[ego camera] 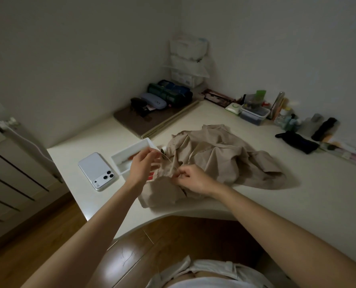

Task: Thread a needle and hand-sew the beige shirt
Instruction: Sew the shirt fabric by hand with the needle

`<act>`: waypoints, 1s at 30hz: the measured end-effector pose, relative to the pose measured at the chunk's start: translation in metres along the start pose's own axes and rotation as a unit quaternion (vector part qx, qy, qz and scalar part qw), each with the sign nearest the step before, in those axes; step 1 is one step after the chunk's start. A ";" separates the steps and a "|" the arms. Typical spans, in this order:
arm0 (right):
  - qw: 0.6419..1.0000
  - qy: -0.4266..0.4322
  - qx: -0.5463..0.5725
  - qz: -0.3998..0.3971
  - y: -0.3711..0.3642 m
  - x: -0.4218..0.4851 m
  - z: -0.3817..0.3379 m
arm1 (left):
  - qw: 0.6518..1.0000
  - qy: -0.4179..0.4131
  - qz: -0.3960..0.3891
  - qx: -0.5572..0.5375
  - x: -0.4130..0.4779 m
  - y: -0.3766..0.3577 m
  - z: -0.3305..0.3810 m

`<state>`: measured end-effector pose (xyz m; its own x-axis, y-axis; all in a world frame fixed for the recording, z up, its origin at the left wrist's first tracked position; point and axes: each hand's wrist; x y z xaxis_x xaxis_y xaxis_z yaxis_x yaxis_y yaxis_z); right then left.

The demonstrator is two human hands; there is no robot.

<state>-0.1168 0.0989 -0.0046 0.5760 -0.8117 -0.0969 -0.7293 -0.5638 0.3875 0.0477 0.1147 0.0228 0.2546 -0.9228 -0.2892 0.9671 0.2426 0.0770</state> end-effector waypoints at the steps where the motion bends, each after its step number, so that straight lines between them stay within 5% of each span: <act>1: 1.000 -0.001 -0.003 0.008 0.001 -0.002 0.000 | 0.999 0.030 -0.009 0.008 0.002 0.001 -0.004; 5: 0.999 -0.010 -0.011 0.040 0.006 -0.006 0.002 | 0.980 0.075 -0.088 0.165 -0.005 0.005 -0.018; 13: 0.998 -0.009 -0.013 0.066 0.012 -0.011 0.009 | 0.902 -0.044 -0.105 0.416 -0.010 0.010 -0.026; 19: 0.997 0.018 -0.036 0.072 0.012 -0.017 0.007 | 0.885 -0.136 -0.102 0.434 -0.015 0.007 -0.022; 30: 0.993 0.016 -0.046 0.105 0.013 -0.018 0.003 | 0.884 -0.166 -0.089 0.428 -0.020 0.006 -0.019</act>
<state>-0.1380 0.1058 -0.0002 0.4263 -0.9043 0.0231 -0.7994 -0.3646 0.4776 0.0482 0.1399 0.0103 -0.0526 -0.9951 -0.0837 0.6013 -0.0985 0.7929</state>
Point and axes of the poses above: each hand's wrist, its own x-axis towards the middle knuckle, its own y-axis out of the back of the hand, z = x × y, and after that the axes turned 8 degrees about y, right-handed
